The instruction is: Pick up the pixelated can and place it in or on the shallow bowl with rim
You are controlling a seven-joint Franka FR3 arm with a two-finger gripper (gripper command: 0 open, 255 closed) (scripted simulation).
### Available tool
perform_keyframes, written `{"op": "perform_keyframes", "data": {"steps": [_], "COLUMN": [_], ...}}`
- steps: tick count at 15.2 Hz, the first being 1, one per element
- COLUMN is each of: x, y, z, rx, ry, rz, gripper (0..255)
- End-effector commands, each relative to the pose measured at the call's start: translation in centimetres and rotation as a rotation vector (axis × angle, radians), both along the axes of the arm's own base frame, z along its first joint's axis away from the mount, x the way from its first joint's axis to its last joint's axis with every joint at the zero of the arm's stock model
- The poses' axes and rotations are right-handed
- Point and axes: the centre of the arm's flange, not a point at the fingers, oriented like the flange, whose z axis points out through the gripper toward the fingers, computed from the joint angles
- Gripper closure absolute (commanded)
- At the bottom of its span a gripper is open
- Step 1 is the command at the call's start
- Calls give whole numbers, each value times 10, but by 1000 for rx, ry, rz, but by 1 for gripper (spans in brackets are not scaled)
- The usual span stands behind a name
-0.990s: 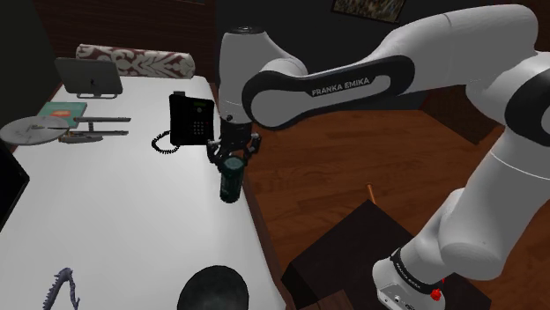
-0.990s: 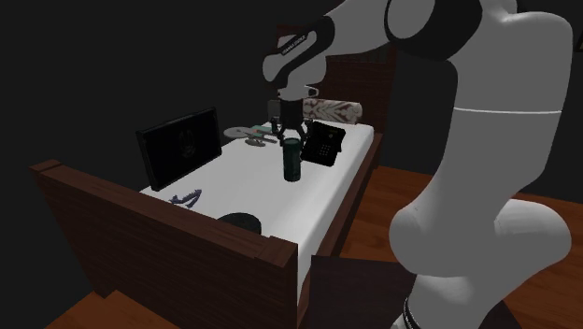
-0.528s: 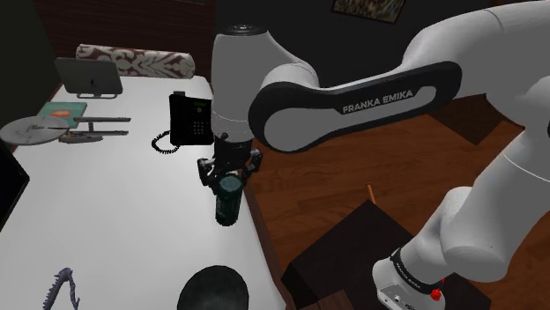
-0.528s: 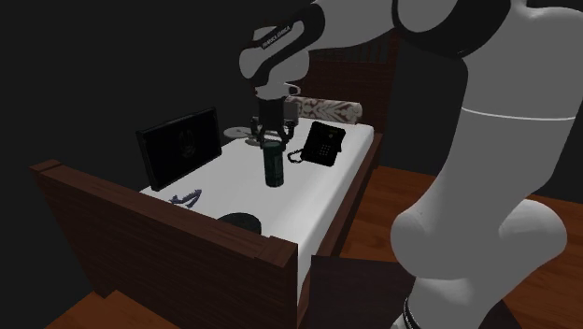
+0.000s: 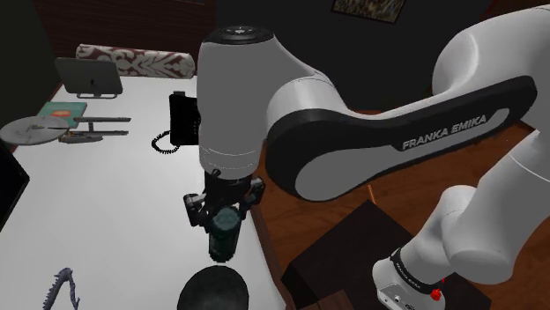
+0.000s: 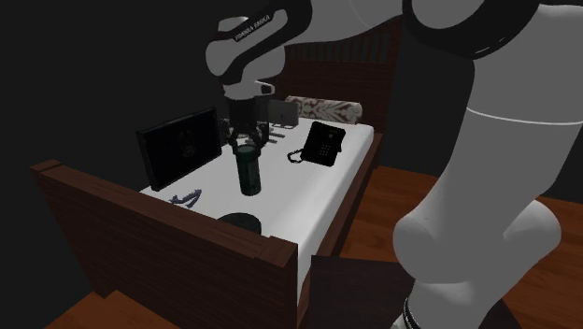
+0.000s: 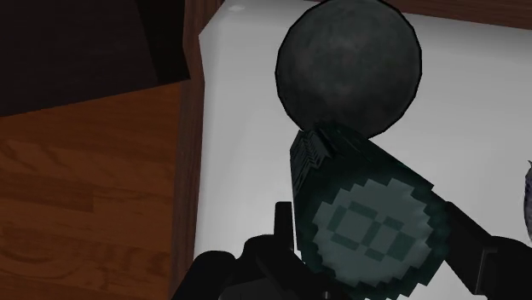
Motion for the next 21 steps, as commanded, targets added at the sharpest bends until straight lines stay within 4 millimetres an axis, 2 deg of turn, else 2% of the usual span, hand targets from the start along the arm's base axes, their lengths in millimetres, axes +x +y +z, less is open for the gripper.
{"op": "perform_keyframes", "data": {"steps": [1, 6, 21], "x": [-21, -76, -76], "y": [15, 57, 57], "z": [4, 15, -64], "rx": [0, 0, 0], "ry": [-1, -1, -1], "rz": [-2, -2, -2], "gripper": [255, 255, 255]}}
